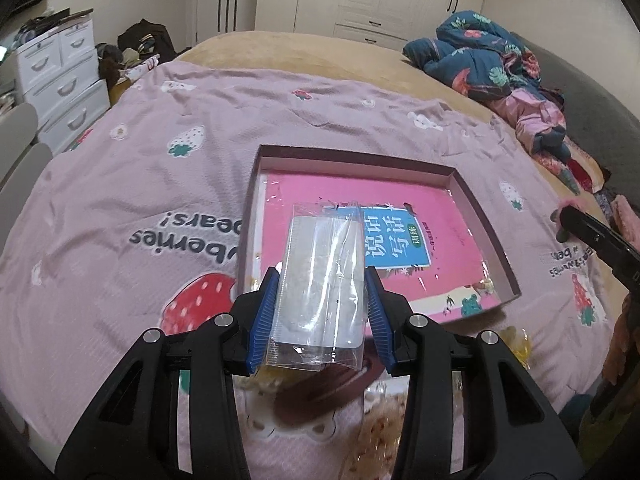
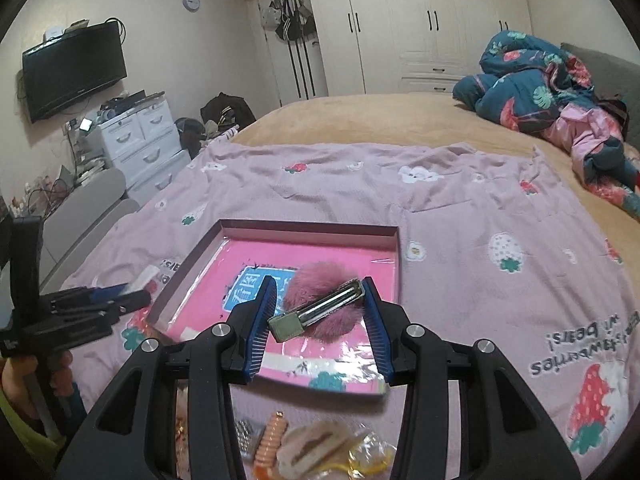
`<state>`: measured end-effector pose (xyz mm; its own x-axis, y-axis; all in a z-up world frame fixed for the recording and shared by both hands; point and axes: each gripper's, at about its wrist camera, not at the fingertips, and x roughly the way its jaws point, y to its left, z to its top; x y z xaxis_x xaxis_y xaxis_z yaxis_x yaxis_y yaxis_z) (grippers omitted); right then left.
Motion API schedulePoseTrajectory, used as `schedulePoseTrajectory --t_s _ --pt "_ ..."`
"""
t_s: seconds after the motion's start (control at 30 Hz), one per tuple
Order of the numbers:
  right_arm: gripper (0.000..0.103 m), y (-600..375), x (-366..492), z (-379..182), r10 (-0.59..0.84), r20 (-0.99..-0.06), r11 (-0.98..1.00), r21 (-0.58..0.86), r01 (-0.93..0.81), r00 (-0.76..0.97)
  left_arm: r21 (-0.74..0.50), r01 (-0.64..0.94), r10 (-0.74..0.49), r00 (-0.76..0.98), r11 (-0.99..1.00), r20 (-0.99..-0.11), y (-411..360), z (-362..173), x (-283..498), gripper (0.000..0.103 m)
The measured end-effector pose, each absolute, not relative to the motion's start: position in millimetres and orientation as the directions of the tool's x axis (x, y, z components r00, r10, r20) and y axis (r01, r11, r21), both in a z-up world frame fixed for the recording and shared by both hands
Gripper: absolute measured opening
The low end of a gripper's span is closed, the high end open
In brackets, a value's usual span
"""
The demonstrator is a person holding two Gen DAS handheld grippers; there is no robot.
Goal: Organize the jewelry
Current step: 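Carry the packet and pom-pom clip into the tray and open both grippers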
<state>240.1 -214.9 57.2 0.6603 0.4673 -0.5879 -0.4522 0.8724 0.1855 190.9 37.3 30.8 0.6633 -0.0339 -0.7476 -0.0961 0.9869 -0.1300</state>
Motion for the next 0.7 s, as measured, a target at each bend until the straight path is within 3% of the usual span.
schedulePoseTrajectory --t_s 0.33,0.7 --pt "0.042 -199 266 -3 0.421 -0.691 0.88 0.155 -0.449 0.588 -0.11 -0.097 -0.028 0.611 0.989 -0.791 27 0 224 0.034" --pt "0.042 -202 276 -27 0.398 -0.721 0.891 0.157 -0.426 0.566 -0.105 -0.107 -0.024 0.575 0.989 -0.818 25 -24 235 0.035"
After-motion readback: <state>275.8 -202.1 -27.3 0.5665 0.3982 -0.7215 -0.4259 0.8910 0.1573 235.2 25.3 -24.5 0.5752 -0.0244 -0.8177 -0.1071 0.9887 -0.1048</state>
